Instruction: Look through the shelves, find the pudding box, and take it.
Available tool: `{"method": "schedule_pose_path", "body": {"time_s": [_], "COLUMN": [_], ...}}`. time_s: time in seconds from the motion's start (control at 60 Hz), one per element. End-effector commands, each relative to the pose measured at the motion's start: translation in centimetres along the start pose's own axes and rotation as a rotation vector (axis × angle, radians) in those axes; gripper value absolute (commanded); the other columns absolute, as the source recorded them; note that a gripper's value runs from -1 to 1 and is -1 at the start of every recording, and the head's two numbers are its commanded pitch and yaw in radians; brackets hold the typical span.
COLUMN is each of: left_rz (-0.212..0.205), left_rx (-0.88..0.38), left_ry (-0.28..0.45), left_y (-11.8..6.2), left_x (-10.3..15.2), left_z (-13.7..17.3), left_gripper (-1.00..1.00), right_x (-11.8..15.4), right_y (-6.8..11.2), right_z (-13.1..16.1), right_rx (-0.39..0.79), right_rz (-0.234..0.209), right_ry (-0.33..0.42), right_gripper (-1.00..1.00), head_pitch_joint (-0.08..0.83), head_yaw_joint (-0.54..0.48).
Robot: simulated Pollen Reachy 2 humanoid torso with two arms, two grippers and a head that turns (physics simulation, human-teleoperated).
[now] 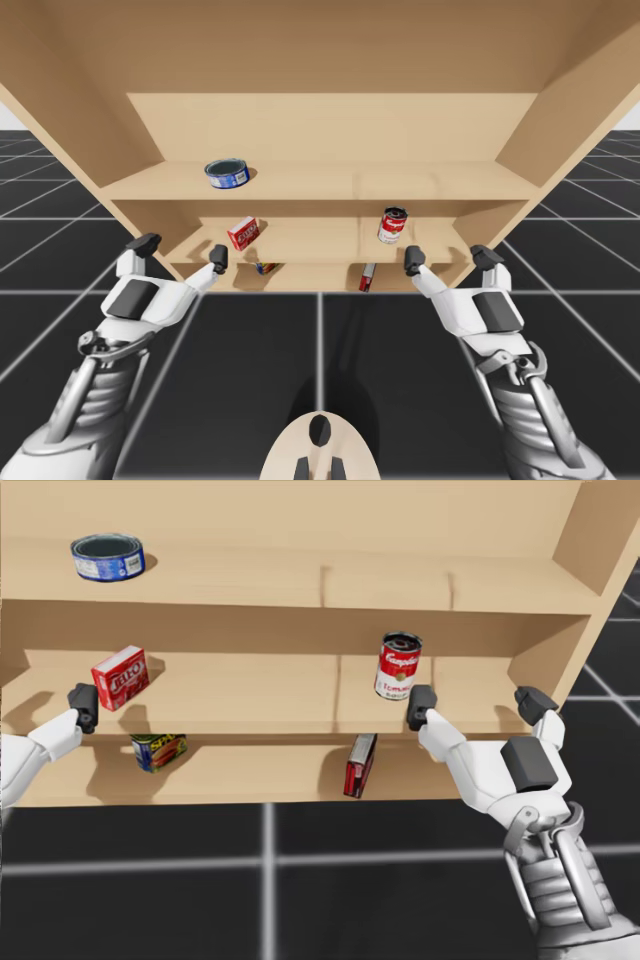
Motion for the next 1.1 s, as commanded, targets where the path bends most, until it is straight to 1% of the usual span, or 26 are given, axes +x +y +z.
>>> {"method": "schedule_pose_path", "body": {"time_s": [0.017, 0.1, 0.117, 0.167, 0.2, 0.317, 0.367, 0.45, 0.5, 0.533, 0.55, 0.567, 0.583, 0.6, 0.633, 0.717, 0.817, 0.883, 0.933, 1.0, 1.017, 1.067, 1.1], "left_rz": [0.004, 0.006, 0.007, 0.008, 0.01, 0.014, 0.016, 0.017, 0.018, 0.019, 0.02, 0.02, 0.021, 0.021, 0.022, 0.022, 0.022, 0.014, 0.009, 0.007, 0.007, 0.008, 0.009], "left_rx": [-0.006, -0.008, -0.008, -0.008, -0.007, -0.006, -0.007, -0.009, -0.01, -0.01, -0.01, -0.01, -0.01, -0.01, -0.01, -0.012, -0.019, -0.034, -0.039, -0.043, -0.044, -0.045, -0.045], "left_ry": [-0.01, -0.011, -0.011, -0.01, -0.009, -0.005, -0.003, -0.001, -0.001, -0.001, -0.001, -0.001, -0.001, -0.001, -0.001, 0.0, 0.004, 0.016, 0.02, 0.023, 0.023, 0.025, 0.025], "left_y": [0.0, -0.1, -0.1, -0.1, -0.1, -0.2, -0.3, -0.3, -0.3, -0.3, -0.3, -0.3, -0.3, -0.3, -0.3, -0.3, -0.4, -0.6, -0.8, -0.8, -0.8, -0.8, -0.8], "left_x": [0.3, 0.4, 0.3, 0.3, 0.3, 0.3, 0.3, 0.2, 0.2, 0.2, 0.2, 0.2, 0.2, 0.2, 0.2, 0.2, 0.1, 0.0, 0.0, -0.1, -0.1, -0.1, 0.0], "left_z": [0.2, 0.3, 0.3, 0.2, 0.2, 0.3, 0.3, 0.3, 0.3, 0.3, 0.3, 0.3, 0.3, 0.3, 0.3, 0.3, 0.3, 0.2, 0.2, 0.2, 0.2, 0.2, 0.3], "left_gripper": [-1.0, -1.0, -1.0, -1.0, -1.0, -1.0, -1.0, -1.0, -1.0, -1.0, -1.0, -1.0, -1.0, -1.0, -1.0, -1.0, -1.0, -1.0, -1.0, -1.0, -1.0, -1.0, -1.0], "right_x": [-0.3, -0.4, -0.4, -0.3, -0.2, 0.1, 0.0, -0.7, -1.5, -2.0, -2.4, -2.6, -2.9, -3.2, -3.6, -5.0, -6.6, -7.8, -8.4, -9.3, -9.4, -10.0, -10.4], "right_y": [0.6, 1.1, 1.4, 1.7, 2.1, 3.5, 4.5, 5.9, 7.1, 7.9, 8.4, 8.8, 9.2, 9.6, 10.0, 11.6, 12.8, 13.3, 13.6, 14.0, 14.1, 14.4, 14.8], "right_z": [0.0, 0.1, 0.3, 0.5, 0.8, 2.4, 3.5, 4.7, 5.5, 5.9, 6.2, 6.3, 6.4, 6.5, 6.6, 6.6, 5.7, 4.9, 4.3, 3.3, 3.1, 2.2, 1.5], "right_rx": [-0.006, -0.009, -0.002, -0.009, -0.014, -0.048, -0.087, -0.069, -0.066, -0.065, -0.062, -0.072, -0.056, -0.04, -0.034, -0.02, -0.048, -0.048, -0.067, -0.107, -0.113, -0.13, -0.144], "right_rz": [-0.012, -0.019, -0.024, -0.02, -0.014, -0.017, -0.009, -0.015, -0.022, -0.018, -0.049, -0.065, -0.079, -0.063, -0.064, -0.063, -0.054, -0.074, -0.076, -0.04, -0.036, -0.045, -0.034], "right_ry": [0.005, 0.008, 0.013, 0.016, 0.035, 0.068, 0.08, 0.106, 0.13, 0.136, 0.135, 0.131, 0.138, 0.152, 0.161, 0.196, 0.219, 0.249, 0.264, 0.26, 0.261, 0.275, 0.283], "right_gripper": [-1.0, -1.0, -1.0, -1.0, -1.0, -1.0, -1.0, -1.0, -1.0, -1.0, -1.0, -1.0, -1.0, -1.0, -1.0, -1.0, -1.0, -1.0, -1.0, -1.0, -1.0, -1.0, -1.0], "head_pitch_joint": [0.565, 0.583, 0.59, 0.596, 0.601, 0.602, 0.599, 0.596, 0.594, 0.593, 0.592, 0.592, 0.59, 0.589, 0.589, 0.586, 0.585, 0.585, 0.584, 0.584, 0.584, 0.585, 0.585], "head_yaw_joint": [-0.17, -0.2, -0.21, -0.21, -0.21, -0.21, -0.21, -0.2, -0.2, -0.2, -0.2, -0.2, -0.19, -0.19, -0.19, -0.19, -0.19, -0.19, -0.19, -0.2, -0.2, -0.2, -0.2]}}
